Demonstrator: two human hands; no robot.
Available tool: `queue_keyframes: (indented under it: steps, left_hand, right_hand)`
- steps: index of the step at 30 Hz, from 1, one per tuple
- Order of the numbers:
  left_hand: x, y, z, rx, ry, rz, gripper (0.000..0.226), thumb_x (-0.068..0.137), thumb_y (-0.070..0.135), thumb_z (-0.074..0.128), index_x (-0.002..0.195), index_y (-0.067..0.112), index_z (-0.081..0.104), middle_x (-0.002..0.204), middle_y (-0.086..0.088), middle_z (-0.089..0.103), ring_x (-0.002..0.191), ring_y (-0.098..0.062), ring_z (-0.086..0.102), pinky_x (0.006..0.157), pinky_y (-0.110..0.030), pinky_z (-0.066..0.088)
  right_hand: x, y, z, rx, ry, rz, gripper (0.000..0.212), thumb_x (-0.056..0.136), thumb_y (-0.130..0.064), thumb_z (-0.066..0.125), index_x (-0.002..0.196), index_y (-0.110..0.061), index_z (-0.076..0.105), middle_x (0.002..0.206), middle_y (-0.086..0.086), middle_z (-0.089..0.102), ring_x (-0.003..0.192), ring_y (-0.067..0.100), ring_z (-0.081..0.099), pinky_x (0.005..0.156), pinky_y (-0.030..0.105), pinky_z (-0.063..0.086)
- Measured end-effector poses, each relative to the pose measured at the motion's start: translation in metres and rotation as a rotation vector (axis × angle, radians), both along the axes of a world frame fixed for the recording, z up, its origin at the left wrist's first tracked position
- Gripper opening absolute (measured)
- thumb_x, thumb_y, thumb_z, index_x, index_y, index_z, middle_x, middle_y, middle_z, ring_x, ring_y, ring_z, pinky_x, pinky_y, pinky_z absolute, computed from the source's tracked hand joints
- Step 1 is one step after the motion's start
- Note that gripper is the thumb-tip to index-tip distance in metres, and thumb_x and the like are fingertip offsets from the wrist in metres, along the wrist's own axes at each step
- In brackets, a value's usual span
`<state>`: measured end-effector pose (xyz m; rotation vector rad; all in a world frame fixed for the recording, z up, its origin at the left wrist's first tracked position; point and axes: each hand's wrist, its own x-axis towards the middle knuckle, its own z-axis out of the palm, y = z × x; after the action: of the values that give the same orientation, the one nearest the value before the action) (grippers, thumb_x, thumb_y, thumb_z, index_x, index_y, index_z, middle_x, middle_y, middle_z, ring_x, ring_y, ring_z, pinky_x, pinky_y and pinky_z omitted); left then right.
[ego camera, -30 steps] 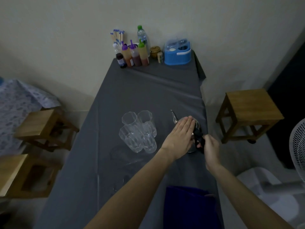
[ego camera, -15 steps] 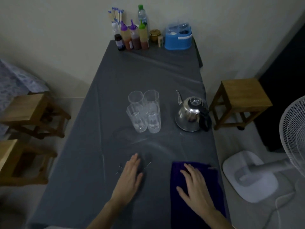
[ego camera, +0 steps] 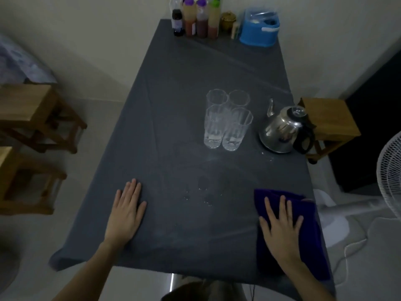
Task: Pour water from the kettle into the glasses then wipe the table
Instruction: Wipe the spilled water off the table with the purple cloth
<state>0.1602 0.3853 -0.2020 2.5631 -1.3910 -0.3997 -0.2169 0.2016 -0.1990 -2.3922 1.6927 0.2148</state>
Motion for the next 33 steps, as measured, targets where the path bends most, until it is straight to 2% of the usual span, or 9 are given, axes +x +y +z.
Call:
queue_keyframes:
  steps: [4,8,11,15,18,21,27,31,33]
  left_hand:
    - [0.006,0.008,-0.009,0.004,-0.056,-0.027,0.068,0.097,0.050,0.015,0.153,0.013,0.018,0.162,-0.002,0.010,0.149,-0.012,0.000,0.123,-0.036,-0.001]
    - [0.007,0.007,-0.011,-0.019,-0.059,-0.018,0.064,0.098,0.047,0.017,0.152,0.014,0.022,0.162,-0.002,0.013,0.149,-0.012,0.004,0.123,-0.034,-0.001]
    - [0.009,0.007,-0.014,-0.033,-0.054,-0.018,0.063,0.099,0.046,0.014,0.152,0.014,0.021,0.161,0.000,0.012,0.149,-0.012,0.004,0.122,-0.030,-0.006]
    - [0.009,0.006,-0.016,-0.040,-0.048,-0.016,0.063,0.098,0.045,0.015,0.152,0.012,0.022,0.161,-0.001,0.015,0.150,-0.014,0.008,0.122,-0.031,-0.005]
    - [0.008,0.005,-0.015,-0.048,-0.052,-0.009,0.062,0.098,0.042,0.018,0.150,0.010,0.027,0.160,-0.003,0.020,0.149,-0.016,0.013,0.122,-0.033,0.000]
    - [0.009,0.005,-0.014,-0.043,-0.061,-0.012,0.061,0.097,0.041,0.020,0.149,0.009,0.030,0.159,-0.004,0.023,0.148,-0.017,0.016,0.122,-0.035,0.003]
    - [0.008,0.004,-0.011,-0.055,-0.049,-0.002,0.060,0.098,0.040,0.023,0.149,0.010,0.029,0.159,-0.002,0.021,0.148,-0.015,0.015,0.122,-0.032,0.000]
    - [0.009,0.004,-0.010,-0.053,-0.047,-0.007,0.060,0.097,0.042,0.023,0.149,0.012,0.030,0.159,-0.001,0.022,0.148,-0.014,0.015,0.123,-0.033,0.002]
    - [0.009,0.004,-0.010,-0.054,-0.045,-0.006,0.061,0.097,0.043,0.023,0.149,0.012,0.031,0.159,-0.002,0.023,0.148,-0.015,0.016,0.123,-0.033,0.002]
  right_hand:
    - [0.005,0.007,-0.002,-0.073,-0.046,-0.007,0.057,0.096,-0.027,0.051,0.149,-0.020,0.030,0.157,0.016,0.019,0.145,0.038,0.012,0.112,0.065,0.010]
    - [0.007,0.009,-0.007,-0.150,-0.227,-0.064,0.045,0.094,-0.015,0.053,0.139,-0.010,0.047,0.152,0.015,0.033,0.143,0.034,0.021,0.113,0.063,0.010]
    - [0.015,0.006,-0.009,-0.153,-0.406,-0.201,0.042,0.098,-0.026,0.037,0.132,-0.007,0.052,0.150,0.008,0.038,0.143,0.024,0.020,0.116,0.056,0.004]
    - [0.043,-0.007,-0.008,-0.116,-0.644,-0.406,0.054,0.098,-0.040,0.027,0.144,-0.015,0.039,0.149,-0.008,0.027,0.140,0.008,0.006,0.118,0.051,-0.001]
    - [0.072,-0.018,-0.006,-0.023,-0.767,-0.589,0.050,0.099,-0.046,0.028,0.147,-0.031,0.033,0.158,-0.004,0.019,0.144,0.022,-0.004,0.117,0.050,0.001]
    - [0.111,-0.025,-0.006,0.027,-0.821,-0.561,0.048,0.100,-0.044,0.030,0.146,-0.033,0.034,0.159,-0.002,0.019,0.146,0.030,-0.004,0.114,0.042,0.004]
    - [0.183,-0.016,-0.007,0.075,-0.810,-0.192,0.048,0.100,-0.039,0.034,0.145,-0.023,0.037,0.153,-0.011,0.019,0.145,0.016,-0.002,0.118,0.054,0.007]
    - [0.163,-0.011,-0.015,-0.078,-0.382,0.094,0.078,0.088,-0.060,0.045,0.150,-0.017,0.024,0.160,0.010,0.009,0.148,0.022,-0.002,0.117,0.048,-0.005]
    - [0.153,-0.007,-0.018,-0.141,-0.227,0.118,0.078,0.089,-0.064,0.035,0.152,-0.021,0.018,0.160,0.013,0.005,0.147,0.027,-0.004,0.115,0.052,-0.005]
